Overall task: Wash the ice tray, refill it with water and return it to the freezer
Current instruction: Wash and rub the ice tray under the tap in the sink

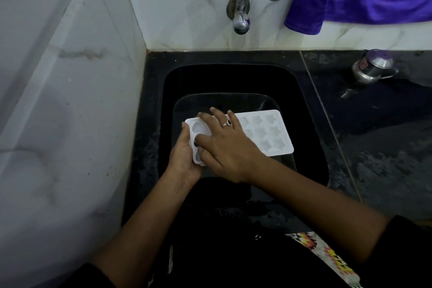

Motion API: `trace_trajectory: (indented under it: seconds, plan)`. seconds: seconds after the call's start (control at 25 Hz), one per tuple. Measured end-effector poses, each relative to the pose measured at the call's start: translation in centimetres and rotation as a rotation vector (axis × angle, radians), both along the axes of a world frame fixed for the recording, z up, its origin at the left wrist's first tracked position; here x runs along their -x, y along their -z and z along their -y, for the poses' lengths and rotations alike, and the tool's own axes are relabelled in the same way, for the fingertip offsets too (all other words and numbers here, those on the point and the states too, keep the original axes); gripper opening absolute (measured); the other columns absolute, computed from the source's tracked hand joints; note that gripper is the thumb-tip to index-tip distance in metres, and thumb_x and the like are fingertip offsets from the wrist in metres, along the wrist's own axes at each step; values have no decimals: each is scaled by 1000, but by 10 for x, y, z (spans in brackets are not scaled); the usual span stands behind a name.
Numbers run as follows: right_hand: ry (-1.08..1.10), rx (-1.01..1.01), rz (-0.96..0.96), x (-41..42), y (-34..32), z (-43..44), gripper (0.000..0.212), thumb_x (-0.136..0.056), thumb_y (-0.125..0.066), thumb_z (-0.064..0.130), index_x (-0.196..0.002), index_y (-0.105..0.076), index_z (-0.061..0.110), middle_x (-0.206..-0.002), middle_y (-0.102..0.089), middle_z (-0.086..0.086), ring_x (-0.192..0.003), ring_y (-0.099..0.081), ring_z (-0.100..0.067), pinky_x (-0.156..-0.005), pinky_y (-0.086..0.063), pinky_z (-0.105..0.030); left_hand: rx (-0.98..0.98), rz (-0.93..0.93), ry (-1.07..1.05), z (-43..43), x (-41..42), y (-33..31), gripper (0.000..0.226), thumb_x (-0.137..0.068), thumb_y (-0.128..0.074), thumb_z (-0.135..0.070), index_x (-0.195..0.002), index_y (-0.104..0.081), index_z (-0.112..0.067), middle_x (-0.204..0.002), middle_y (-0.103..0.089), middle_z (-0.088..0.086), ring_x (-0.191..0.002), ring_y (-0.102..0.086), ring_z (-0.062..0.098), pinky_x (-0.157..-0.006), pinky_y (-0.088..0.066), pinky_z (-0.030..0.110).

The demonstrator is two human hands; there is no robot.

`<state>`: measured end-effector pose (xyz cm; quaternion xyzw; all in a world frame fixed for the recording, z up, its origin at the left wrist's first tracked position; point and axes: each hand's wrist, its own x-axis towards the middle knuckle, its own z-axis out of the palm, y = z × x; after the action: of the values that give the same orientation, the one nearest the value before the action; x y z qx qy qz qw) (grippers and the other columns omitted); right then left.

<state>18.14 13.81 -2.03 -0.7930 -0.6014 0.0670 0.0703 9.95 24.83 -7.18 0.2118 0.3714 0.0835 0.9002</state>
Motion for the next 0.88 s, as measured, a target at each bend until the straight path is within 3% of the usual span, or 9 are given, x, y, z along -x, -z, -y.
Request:
trace_trajectory:
  seconds: [0.12, 0.24, 0.4, 0.56, 0.72, 0.88]
  plan:
    - [-35, 1, 3, 0, 2, 1, 51, -101, -25, 48, -120, -67, 26, -165, -30, -15, -156, -18, -38, -124, -11, -63, 5, 0, -14, -2, 1, -5, 74, -104, -36, -69, -138, -64, -10, -136, -70, 19, -124, -69, 35, -105, -54, 50]
    - [7, -9, -12, -4, -1, 0, 50, -100, -25, 48, -117, -67, 29, -164, -32, -15, -155, -18, -38, -123, -13, -65, -18, 0, -17, 1, 0, -7, 72, -105, -36, -67, -141, -62, -9, -137, -69, 20, -125, -68, 36, -108, -52, 50]
    - [-18, -3, -8, -4, -2, 2, 50, -100, -25, 47, -123, -66, 30, -164, -30, -13, -156, -16, -36, -124, -11, -64, -11, 1, -14, 0, -1, -11, 74, -105, -34, -67, -139, -63, -8, -132, -72, 20, -116, -74, 34, -100, -56, 48]
    - [-31, 11, 11, -2, 0, 2, 51, -100, -25, 47, -120, -66, 25, -164, -30, -15, -156, -17, -37, -123, -13, -64, -1, -1, -8, 1, -1, -9, 72, -105, -36, -68, -133, -66, -9, -130, -73, 19, -114, -75, 34, -101, -55, 48]
    - [-11, -2, -16, -9, -3, 5, 50, -100, -26, 46, -127, -66, 32, -163, -32, -14, -155, -19, -38, -123, -13, -65, -21, 18, -5, 0, -1, -5, 73, -105, -34, -67, -140, -62, -10, -137, -69, 20, -125, -69, 35, -109, -51, 51]
    - [-27, -11, -7, -8, -5, 6, 50, -101, -27, 45, -128, -65, 28, -162, -33, -16, -154, -21, -40, -123, -13, -65, -24, 51, -50, -9, -3, 0, 72, -106, -33, -66, -142, -62, -10, -141, -66, 19, -130, -65, 33, -113, -48, 49]
